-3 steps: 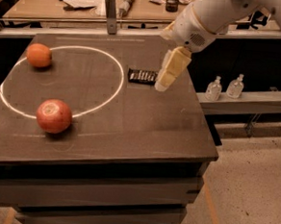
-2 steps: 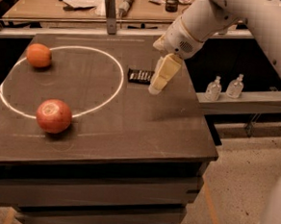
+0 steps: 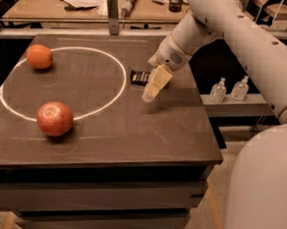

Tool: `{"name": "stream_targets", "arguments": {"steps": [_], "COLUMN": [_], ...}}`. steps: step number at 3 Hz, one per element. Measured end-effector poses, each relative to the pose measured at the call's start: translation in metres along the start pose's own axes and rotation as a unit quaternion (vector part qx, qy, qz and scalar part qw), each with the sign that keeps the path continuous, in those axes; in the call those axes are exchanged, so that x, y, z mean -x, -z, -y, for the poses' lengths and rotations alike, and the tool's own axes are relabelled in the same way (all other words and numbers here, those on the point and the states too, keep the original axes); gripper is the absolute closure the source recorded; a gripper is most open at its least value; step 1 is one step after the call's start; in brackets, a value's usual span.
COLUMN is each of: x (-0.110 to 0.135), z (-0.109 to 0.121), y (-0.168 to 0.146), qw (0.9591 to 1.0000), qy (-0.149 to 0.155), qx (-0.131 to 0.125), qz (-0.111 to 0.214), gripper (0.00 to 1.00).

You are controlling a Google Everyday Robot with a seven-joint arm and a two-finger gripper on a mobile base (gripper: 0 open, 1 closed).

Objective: Move rxbar chocolate near apple

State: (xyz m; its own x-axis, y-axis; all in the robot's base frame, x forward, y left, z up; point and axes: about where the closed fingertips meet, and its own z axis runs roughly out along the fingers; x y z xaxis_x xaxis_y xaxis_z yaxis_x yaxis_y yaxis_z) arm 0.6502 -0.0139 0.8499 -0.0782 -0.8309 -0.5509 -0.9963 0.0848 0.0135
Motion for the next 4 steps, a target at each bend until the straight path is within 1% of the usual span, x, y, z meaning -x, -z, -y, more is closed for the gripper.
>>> {"name": "stream_targets", "arguments": {"steps": [1,2,3,4], "x": [-0.0055,-0.0077,-0.0095,-0.0062], "z": [0.0075,0.0093,0.0076,0.0075], "y": [-0.0156,-0.022,-0.0233,-0.0183], "qw": [0.9997,0.9992,0.999,0.999], "qy": [-0.022,-0.028,-0.028,-0.028], "qx": [-0.009,-0.022,-0.027,-0.027], "qz": [-0.01,-0.02,-0.021,-0.021], "gripper": [0.07,0.29,0.62,0.84]}}
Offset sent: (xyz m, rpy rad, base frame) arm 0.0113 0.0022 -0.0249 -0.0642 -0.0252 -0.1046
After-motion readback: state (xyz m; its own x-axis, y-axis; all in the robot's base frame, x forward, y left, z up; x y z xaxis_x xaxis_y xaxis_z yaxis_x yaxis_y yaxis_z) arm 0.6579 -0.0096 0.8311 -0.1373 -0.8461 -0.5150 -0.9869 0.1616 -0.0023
